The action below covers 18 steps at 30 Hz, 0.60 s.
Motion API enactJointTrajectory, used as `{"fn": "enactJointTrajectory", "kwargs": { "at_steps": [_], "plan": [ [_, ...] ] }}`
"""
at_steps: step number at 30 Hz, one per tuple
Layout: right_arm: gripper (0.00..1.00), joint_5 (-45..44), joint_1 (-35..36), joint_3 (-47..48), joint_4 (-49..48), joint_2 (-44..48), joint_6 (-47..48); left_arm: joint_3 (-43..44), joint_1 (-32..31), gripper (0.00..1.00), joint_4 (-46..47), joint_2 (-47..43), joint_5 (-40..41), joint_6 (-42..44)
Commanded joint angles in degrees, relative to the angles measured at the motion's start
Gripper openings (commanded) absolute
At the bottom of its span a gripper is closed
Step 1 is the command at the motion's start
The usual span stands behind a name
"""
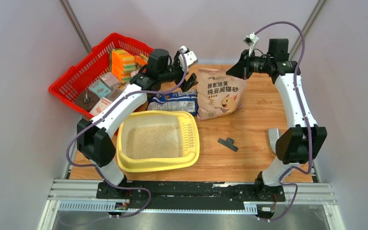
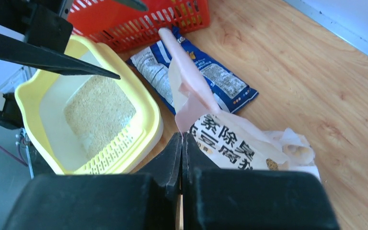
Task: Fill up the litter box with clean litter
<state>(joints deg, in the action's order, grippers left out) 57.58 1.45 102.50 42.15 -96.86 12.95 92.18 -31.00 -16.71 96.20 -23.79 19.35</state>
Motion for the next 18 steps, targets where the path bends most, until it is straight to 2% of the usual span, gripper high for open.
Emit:
{"fn": "enactJointTrajectory", "kwargs": {
  "at_steps": [1, 4, 9, 12, 15, 18],
  "plan": [
    [0.0, 2.71, 0.22, -1.52, -4.44, 3.78, 3.05, 2.54, -0.81, 0.88, 9.16, 1.79, -13.12, -0.11],
    [0.0, 5.6, 0.22, 0.33, -5.58, 3.35, 1.21, 9.21, -1.43, 0.88, 3.38, 5.48, -12.25, 1.99],
    [0.0, 8.07, 0.22, 0.51, -11.46, 3.78, -5.29, 16.61, -2.04, 0.88, 2.47, 12.32, -8.56, 6.39],
    [0.0, 8.25, 0.13, -0.28, -12.61, 4.4, -6.45, 22.94, -2.04, 0.91, -1.29, 16.63, -12.65, 10.34],
    [0.0, 7.46, -0.13, 0.15, -12.88, 3.87, -6.71, 30.58, -2.57, 0.9, -15.23, 20.85, -18.81, 16.23],
    [0.0, 7.98, -0.84, 0.86, -12.8, 1.95, -7.85, 30.96, -3.45, 0.86, -23.5, 21.04, -21.81, 22.9]
  ]
}}
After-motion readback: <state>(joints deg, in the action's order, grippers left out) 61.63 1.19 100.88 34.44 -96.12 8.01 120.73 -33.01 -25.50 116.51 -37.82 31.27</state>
